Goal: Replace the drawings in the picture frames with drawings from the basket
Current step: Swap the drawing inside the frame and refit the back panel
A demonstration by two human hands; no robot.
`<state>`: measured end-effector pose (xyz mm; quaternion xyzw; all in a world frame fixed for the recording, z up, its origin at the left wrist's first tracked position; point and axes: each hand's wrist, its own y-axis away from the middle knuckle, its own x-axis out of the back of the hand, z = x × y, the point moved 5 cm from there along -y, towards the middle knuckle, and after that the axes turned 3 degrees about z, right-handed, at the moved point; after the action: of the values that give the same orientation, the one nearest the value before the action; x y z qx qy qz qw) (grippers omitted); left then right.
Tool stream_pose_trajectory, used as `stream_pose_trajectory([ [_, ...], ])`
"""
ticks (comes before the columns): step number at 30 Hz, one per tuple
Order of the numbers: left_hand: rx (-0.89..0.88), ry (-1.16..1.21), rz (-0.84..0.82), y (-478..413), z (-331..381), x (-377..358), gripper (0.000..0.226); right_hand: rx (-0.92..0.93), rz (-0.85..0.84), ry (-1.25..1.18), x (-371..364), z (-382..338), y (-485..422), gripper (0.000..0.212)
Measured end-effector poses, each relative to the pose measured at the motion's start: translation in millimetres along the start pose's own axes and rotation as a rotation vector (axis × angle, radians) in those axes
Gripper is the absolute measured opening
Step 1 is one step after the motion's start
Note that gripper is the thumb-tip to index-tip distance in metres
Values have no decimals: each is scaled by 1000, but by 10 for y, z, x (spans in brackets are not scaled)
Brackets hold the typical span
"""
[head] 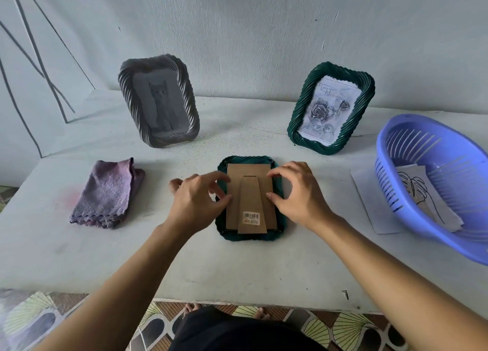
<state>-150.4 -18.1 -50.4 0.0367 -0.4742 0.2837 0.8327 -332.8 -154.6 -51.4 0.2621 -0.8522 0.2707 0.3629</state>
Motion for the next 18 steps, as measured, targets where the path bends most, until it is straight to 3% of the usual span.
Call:
stream_pose_trajectory([
  [6, 47, 16, 60, -212, -38, -2, 22, -63, -138, 9, -5, 72, -158, 76],
  [18, 155, 17, 63, -321, -109, -207, 25, -171, -248, 1, -80, 134, -261, 80],
])
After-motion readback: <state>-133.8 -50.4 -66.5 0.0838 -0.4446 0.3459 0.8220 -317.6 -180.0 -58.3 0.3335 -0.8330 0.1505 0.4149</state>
